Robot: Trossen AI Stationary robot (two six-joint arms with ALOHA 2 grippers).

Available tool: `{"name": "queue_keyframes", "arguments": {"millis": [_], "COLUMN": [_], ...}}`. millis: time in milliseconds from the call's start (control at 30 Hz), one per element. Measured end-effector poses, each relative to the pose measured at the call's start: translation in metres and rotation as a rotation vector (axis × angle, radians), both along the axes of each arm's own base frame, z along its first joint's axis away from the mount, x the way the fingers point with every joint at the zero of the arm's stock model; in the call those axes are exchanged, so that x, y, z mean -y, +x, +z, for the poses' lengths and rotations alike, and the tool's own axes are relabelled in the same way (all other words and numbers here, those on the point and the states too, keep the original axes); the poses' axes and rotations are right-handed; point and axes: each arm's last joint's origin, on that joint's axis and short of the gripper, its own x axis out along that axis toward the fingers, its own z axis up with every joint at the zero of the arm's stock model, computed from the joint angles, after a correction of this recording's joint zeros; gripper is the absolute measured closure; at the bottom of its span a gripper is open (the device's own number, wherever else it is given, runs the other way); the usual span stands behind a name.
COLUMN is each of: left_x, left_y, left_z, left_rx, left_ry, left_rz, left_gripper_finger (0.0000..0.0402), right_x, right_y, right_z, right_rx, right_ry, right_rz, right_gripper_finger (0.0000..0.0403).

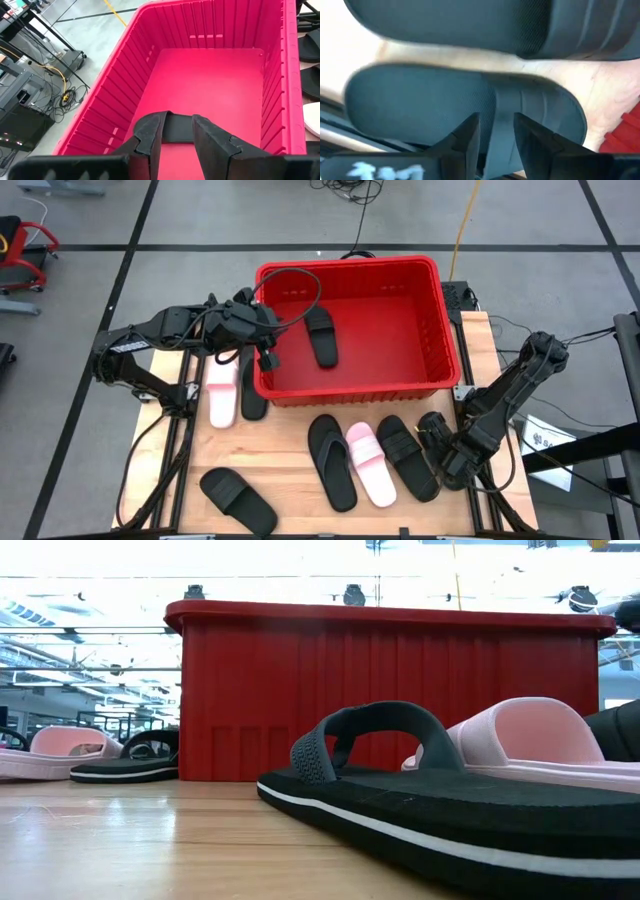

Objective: Pick and place slides into bin
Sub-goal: Put the right black slide into the red bin

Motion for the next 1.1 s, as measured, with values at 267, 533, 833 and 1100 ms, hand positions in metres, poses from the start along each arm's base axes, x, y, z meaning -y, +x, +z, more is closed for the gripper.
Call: {"name": "queue_keyframes", "arguments": {"millis": [267,533,833,1100], "left_x": [0.000,0.000,0.000,0.000], "left_y": [0.000,0.000,0.001,0.001], "left_z": [0.000,0.000,0.001,0.001], "left_rx": [0.009,0.013,0.021,0.022], "left_ry": [-0.013,-0.016,-0.015,-0.016], "left_rz": [0.009,0.011,0.011,0.010], "left_gripper_finger": [0.0291,0.0291,0.0291,0.0291], "right_x": [0.006,0.007,0.000,0.000], "right_y": [-0.005,-0.006,0.000,0.000], "right_z": [-0.014,-0.019,-0.020,-0.020], "right_rx": [-0.031,-0.032,0.043,0.043], "right_ry": [-0.034,-0.036,0.044,0.043], "right_rz": [0.019,0.022,-0.060,-0.118], "right_gripper_finger": [0.0310,0.0312,0.0312,0.0312]}}
